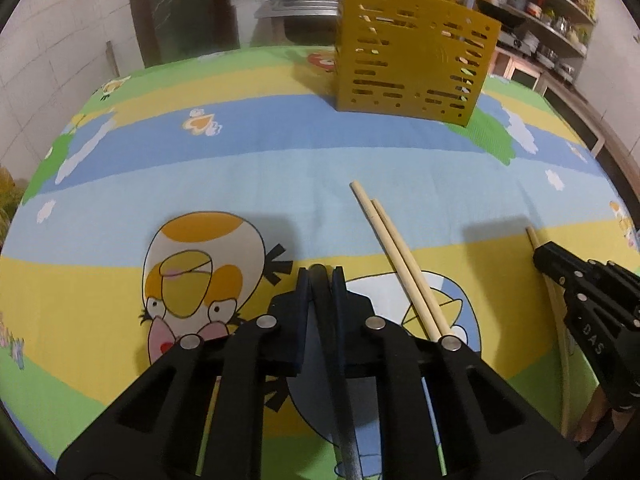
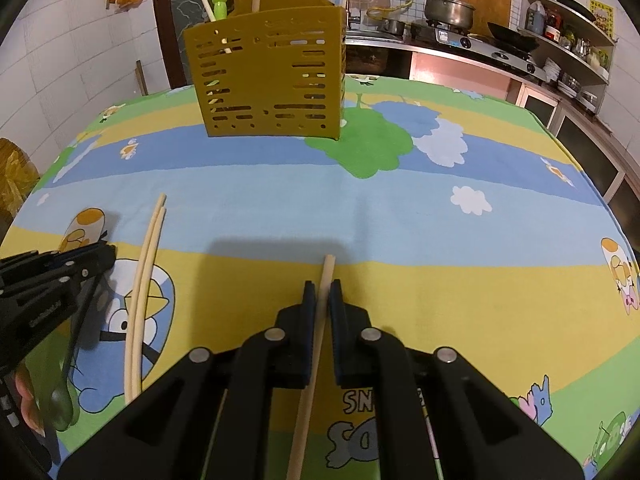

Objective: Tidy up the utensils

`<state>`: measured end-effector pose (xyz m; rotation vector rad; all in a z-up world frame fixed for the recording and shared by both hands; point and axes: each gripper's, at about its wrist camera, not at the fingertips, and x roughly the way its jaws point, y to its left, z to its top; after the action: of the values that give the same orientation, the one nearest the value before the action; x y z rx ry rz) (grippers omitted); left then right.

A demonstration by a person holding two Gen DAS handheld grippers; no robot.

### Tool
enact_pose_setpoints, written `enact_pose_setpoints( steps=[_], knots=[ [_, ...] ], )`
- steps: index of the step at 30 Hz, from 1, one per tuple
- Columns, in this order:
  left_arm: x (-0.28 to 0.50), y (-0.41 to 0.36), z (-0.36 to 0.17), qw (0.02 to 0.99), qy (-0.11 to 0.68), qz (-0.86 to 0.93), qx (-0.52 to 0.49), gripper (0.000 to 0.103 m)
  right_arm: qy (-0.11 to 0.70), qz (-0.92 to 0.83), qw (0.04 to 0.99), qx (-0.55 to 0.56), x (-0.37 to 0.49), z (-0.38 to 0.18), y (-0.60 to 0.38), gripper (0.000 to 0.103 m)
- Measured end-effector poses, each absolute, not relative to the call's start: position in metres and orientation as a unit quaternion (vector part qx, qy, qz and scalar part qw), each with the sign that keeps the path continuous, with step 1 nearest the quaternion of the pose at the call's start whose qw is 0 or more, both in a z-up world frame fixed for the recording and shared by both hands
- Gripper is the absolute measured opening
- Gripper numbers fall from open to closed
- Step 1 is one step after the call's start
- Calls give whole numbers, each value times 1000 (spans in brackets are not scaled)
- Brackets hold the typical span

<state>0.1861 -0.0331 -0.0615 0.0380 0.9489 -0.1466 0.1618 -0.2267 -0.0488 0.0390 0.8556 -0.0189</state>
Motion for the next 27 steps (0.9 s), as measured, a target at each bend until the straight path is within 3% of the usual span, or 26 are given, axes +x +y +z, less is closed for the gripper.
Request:
enact_pose_setpoints(
  steps=[3,5,6,17,27],
  knots=[
    [178,-30,-55,898,438,-51,20,30,411,-13,911,19,161,-47,-227,8],
    [174,-25,-49,906,421,-35,17,52,409,-16,912,18,160,-44,-228,8],
    [172,-22,-48,909,415,-29,13,56,408,-17,912,19,160,-44,-229,8],
    [178,-22,-66,900,434,-12,31,59,411,-23,911,34,158,-42,-236,8],
    [178,-17,-70,900,436,-4,25,74,414,-27,908,51,151,-43,-241,8]
  ],
)
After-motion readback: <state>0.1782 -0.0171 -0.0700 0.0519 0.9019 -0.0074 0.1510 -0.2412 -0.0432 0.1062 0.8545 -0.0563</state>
